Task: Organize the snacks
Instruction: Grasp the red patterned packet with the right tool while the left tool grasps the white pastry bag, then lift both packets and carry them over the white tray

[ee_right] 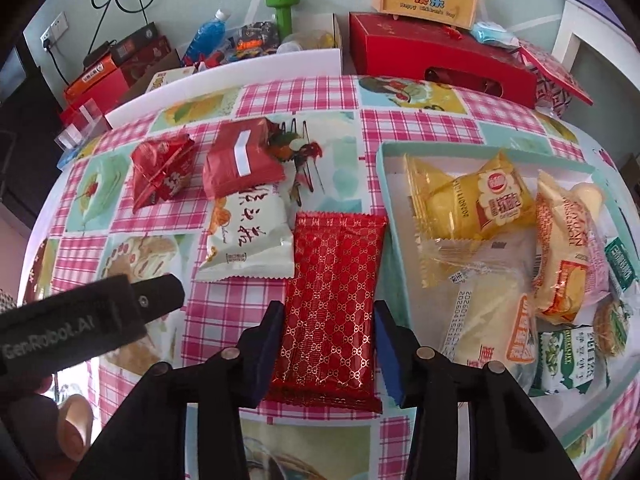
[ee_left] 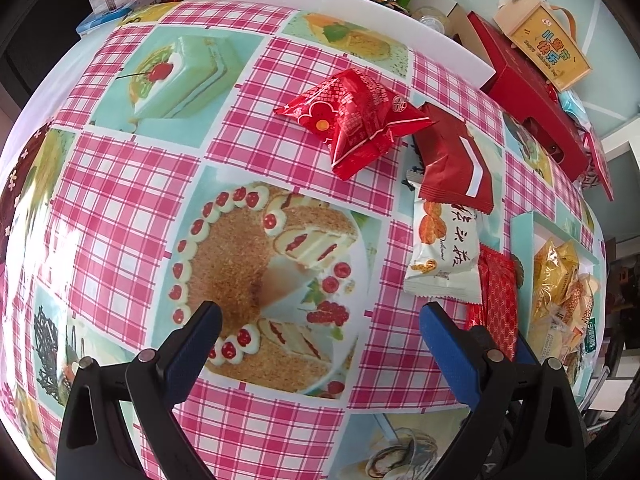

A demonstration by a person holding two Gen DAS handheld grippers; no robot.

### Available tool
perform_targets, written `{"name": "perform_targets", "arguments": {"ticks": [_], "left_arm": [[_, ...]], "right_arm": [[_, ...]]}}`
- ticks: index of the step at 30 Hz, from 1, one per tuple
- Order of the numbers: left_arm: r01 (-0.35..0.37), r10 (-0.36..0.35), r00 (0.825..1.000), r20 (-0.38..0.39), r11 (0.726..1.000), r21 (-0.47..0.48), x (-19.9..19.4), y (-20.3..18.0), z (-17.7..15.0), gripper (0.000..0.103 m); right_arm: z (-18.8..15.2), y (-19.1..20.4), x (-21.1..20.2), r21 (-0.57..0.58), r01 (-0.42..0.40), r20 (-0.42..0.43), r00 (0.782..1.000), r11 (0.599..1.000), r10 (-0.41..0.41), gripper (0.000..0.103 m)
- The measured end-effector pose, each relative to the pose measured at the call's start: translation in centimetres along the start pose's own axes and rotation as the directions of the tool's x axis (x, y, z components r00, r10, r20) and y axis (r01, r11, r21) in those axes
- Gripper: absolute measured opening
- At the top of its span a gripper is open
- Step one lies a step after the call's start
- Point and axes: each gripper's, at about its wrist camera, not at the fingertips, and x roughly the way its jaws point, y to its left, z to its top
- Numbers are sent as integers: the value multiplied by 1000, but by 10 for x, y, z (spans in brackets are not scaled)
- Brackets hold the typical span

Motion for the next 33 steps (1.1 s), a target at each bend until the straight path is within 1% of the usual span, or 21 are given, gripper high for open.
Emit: {"name": "perform_targets", "arguments": {"ticks": [5,8,10,16,19,22,24,26,27,28,29,30,31,33], "left_arm": [[3,-3,1000,8,1000,4,-4,-4,2,99],[4,-4,1000,16,1000,20,-4,-10,4,99],[18,-19,999,26,999,40,-6,-19,8,99],[62,-70,995,71,992,109,-4,-45,27,99],[48,-58,997,60,986,159,6,-60,34,99],[22,-31,999,39,976,215,20,-78,37,92],[22,-30,999,29,972,233,27,-86,39,91],[9,-15,1000,24,969,248,33,-92,42,83],[-5,-3,1000,30,967,256,34,-95,43,82],[-19,10,999,37,965,263,35,-97,45,77],[-23,13,999,40,964,265,36,-101,47,70],[-13,3,999,39,964,265,35,-101,48,65],[-2,-8,999,35,965,261,36,-102,50,55],[8,-16,999,31,969,249,36,-97,50,53]], "right_arm": [[0,-4,-11,17,-25,9,1000,1000,25,45],[1,-1,-12,0,-13,11,1000,1000,13,45],[1,-1,-10,1,-12,0,1000,1000,12,45],[-1,-9,-6,32,-44,-19,999,999,45,45],[-1,-10,-5,38,-49,-22,999,998,50,45],[-1,-10,-4,43,-54,-25,998,998,55,45],[-1,-12,-4,49,-60,-27,998,997,61,45],[-1,-12,-3,52,-62,-28,998,997,64,45],[-1,-13,-3,53,-63,-29,997,997,64,45],[0,-13,-3,53,-64,-29,997,997,66,45],[0,-13,-2,53,-65,-29,997,996,66,45],[0,-13,-2,53,-65,-29,997,996,67,45],[0,-13,-2,52,-64,-30,997,997,66,45],[-1,-12,-3,51,-63,-29,997,997,65,45]]}}
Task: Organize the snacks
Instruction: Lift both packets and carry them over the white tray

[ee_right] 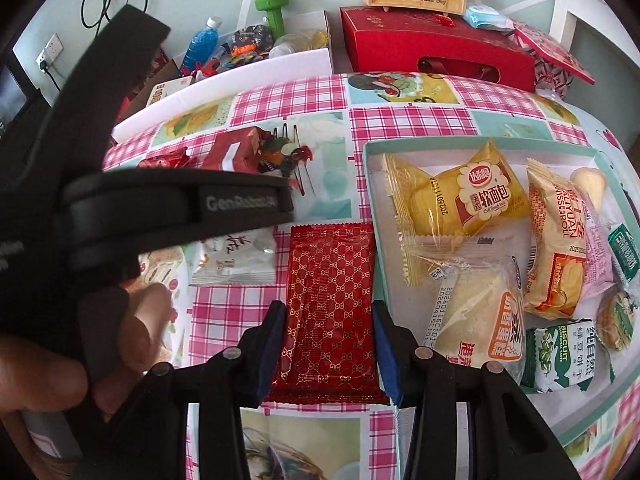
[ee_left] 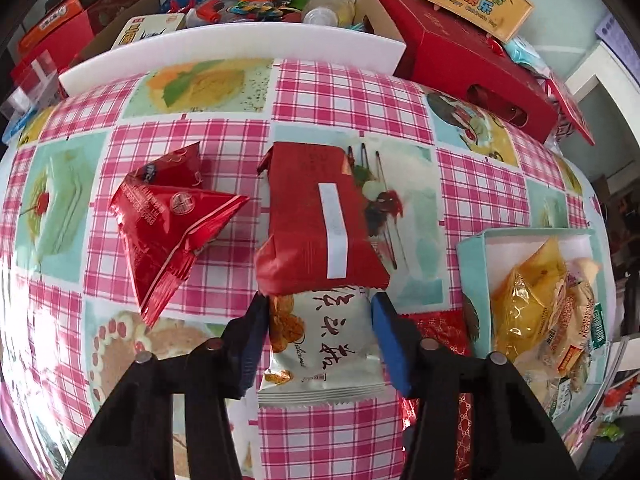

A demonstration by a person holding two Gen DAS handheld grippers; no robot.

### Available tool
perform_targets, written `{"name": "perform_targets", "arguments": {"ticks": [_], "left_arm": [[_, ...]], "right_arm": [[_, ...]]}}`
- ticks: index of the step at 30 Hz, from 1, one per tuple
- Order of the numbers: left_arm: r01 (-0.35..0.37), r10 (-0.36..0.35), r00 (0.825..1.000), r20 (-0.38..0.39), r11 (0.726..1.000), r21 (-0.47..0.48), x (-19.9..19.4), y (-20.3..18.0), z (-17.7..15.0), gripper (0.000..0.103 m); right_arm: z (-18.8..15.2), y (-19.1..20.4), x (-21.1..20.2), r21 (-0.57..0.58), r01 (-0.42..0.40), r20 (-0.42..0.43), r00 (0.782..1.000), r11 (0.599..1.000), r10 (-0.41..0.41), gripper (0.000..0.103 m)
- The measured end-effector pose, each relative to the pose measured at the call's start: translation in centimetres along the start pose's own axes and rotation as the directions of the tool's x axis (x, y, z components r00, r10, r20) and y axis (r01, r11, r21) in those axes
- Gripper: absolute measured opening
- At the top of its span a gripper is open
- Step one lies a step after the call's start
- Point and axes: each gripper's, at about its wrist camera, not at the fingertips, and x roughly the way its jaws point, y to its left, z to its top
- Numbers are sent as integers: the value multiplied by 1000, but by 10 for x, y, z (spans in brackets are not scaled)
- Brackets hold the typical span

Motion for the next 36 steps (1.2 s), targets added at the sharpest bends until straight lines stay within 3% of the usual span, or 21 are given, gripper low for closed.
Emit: {"name": "perform_targets", "arguments": {"ticks": [13,20,27,32,36], "left_arm": [[17,-15,1000,12,990,-141,-35,51,-47,53],[63,-52,996,71,984,-169,-71,60,-75,53],[88,-67,990,122,982,-169,-95,53,-82,53],[115,-95,982,164,987,-116,-111,35,-83,53],[137,-128,977,171,990,-40,-118,12,-86,53]], "right_arm": [[-6,2,-9,-13,-3,9,1000,1000,3,45],[-9,0,-33,0,-46,48,998,999,46,45],[-14,-12,-62,25,-32,116,993,999,29,45],[-12,-39,-78,77,17,165,986,997,-30,45],[-11,-77,-85,167,104,175,975,980,-134,45]]}}
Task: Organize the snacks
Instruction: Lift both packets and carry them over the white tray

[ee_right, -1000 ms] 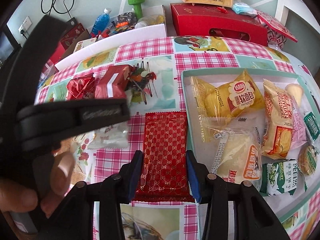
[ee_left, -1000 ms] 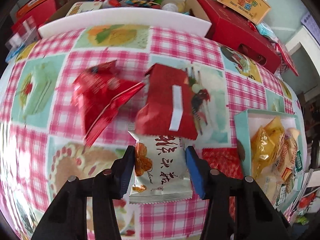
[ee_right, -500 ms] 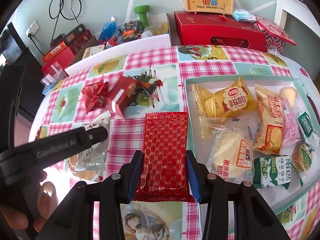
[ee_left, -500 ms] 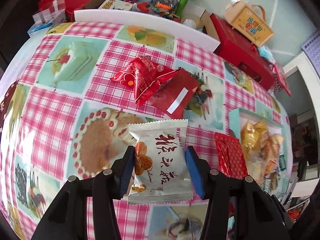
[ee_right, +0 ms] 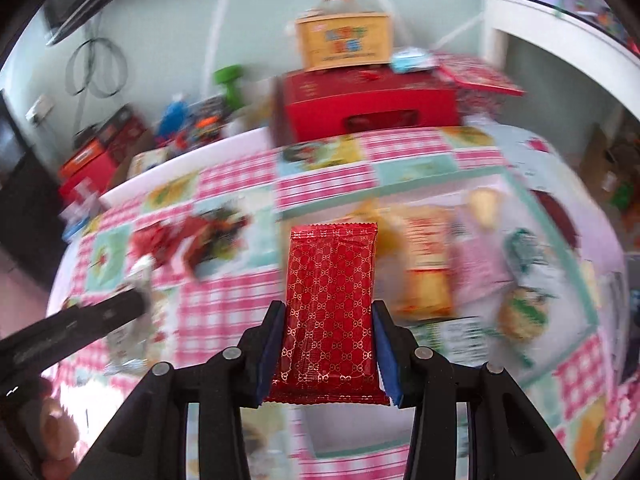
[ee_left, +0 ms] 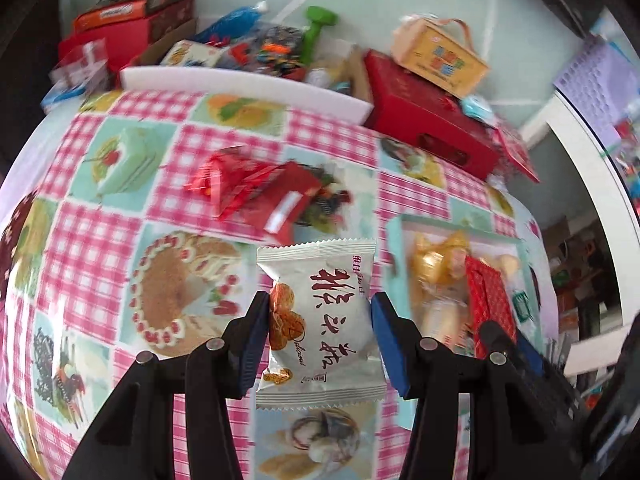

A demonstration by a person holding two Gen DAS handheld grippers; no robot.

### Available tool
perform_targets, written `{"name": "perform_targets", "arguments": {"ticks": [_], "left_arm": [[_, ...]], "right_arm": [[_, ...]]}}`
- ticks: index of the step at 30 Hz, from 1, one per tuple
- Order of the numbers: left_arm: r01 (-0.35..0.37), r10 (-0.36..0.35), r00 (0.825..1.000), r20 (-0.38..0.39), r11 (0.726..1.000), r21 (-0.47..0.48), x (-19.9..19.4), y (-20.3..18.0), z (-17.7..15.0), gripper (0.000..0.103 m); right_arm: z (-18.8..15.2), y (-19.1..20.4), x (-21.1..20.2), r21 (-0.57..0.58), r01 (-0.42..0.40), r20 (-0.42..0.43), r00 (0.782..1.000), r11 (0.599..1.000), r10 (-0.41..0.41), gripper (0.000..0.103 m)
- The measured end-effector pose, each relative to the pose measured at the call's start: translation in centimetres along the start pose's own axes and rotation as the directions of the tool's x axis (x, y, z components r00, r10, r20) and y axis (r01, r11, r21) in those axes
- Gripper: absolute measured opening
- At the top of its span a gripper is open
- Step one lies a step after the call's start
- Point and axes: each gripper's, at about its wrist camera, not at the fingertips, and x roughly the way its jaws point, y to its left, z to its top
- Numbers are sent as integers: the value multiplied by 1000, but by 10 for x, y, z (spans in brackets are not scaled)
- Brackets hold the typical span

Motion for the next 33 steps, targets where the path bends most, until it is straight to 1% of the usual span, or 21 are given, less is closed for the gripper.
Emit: {"name": "perform_targets", "arguments": {"ticks": [4,6,8,10,13,15,18,26,30,31,33], "left_arm": [[37,-35,999,-16,996,78,8,-32,-5,53],[49,-46,999,-27,989,138,10,-51,-12,53],[63,-57,998,-40,982,177,13,-67,-19,53],[84,-74,996,-56,971,222,15,-85,-26,53],[109,-91,993,-73,949,296,20,-112,-38,53],[123,-103,992,-77,936,330,24,-126,-44,53],[104,-87,994,-64,926,363,31,-138,-50,53],[94,-67,994,-83,917,387,53,-145,-59,53],[74,-43,995,-84,913,402,62,-147,-62,53],[67,-37,996,-81,915,399,63,-147,-62,54],[61,-31,996,-82,918,391,64,-146,-61,62]], "right_arm": [[8,-42,-1,84,70,7,997,994,-71,45],[10,-60,0,119,102,2,995,988,-103,45],[10,-80,-1,157,135,-8,991,978,-135,45],[10,-97,-1,193,156,-18,988,969,-156,45],[9,-111,-2,219,179,-24,984,959,-178,46],[9,-114,-1,224,180,-25,983,958,-179,46],[9,-115,0,222,164,-24,986,961,-163,46],[7,-105,10,186,165,-40,986,969,-161,46],[5,-105,18,185,164,-75,985,969,-152,47],[4,-106,19,187,167,-79,985,968,-154,47],[4,-107,19,187,174,-81,984,967,-161,48]]}}
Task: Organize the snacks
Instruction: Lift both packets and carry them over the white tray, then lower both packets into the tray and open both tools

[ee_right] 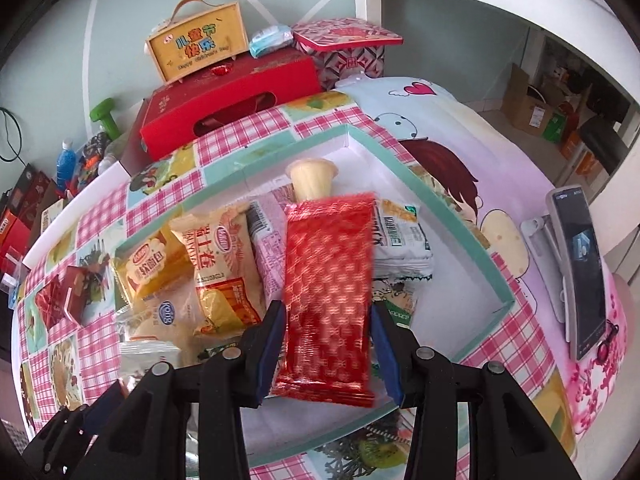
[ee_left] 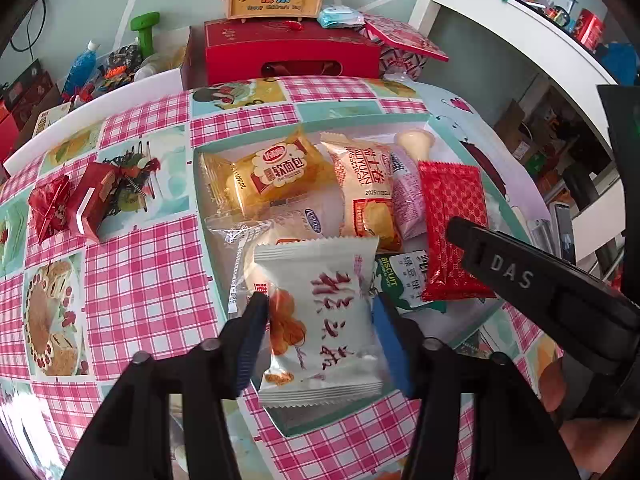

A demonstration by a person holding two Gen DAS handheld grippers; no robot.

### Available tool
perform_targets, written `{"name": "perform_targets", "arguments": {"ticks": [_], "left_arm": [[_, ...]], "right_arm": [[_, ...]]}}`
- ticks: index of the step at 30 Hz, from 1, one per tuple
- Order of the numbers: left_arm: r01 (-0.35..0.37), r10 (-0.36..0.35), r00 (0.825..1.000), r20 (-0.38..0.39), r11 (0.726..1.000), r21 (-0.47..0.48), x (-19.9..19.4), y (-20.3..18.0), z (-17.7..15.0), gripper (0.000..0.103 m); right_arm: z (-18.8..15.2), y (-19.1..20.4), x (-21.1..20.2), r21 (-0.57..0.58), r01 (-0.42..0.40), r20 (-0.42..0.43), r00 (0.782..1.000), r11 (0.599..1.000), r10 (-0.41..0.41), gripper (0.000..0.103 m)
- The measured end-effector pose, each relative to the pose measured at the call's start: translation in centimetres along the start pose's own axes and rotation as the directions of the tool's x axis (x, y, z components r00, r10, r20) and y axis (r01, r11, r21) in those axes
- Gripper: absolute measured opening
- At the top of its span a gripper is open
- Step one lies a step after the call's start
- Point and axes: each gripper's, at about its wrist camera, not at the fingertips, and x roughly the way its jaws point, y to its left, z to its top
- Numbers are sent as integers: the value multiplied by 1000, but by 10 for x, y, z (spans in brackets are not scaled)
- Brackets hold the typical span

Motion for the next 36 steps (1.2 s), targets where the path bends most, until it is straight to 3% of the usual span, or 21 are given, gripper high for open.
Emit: {"name": "perform_targets", "arguments": {"ticks": [1,5,6,8,12,16,23,28,36], "left_arm": [[-1,1,1000,0,1000,-6,0,1,0,67],[-6,6,1000,-6,1000,-18,-2,4,1,68],[-8,8,1000,-7,1000,-20,-3,5,1,69],[-12,11,1000,-13,1000,-29,-6,8,3,80],[-45,44,999,-26,997,-69,-15,18,6,83],[-80,76,997,-31,987,-140,-21,35,9,87],[-203,194,979,-61,935,-290,-19,76,12,89],[-229,210,973,-93,894,-386,-15,103,9,90],[-238,211,971,-112,868,-435,-14,121,7,90]], "right_arm": [[0,-1,0,5,-1,-1,1000,1000,1,49],[0,-1,-1,6,2,-8,1000,1000,-1,55],[0,-1,-1,5,3,-8,1000,1000,-3,59],[1,0,-2,1,4,-6,1000,1000,-4,64],[1,2,-3,-11,23,-4,1000,1000,-23,80],[0,5,-2,-27,45,-8,999,999,-45,88],[-3,16,-2,-65,54,-8,998,996,-55,89],[-6,32,-7,-114,40,7,999,993,-39,89],[-11,48,-11,-165,30,18,999,986,-28,89]]}}
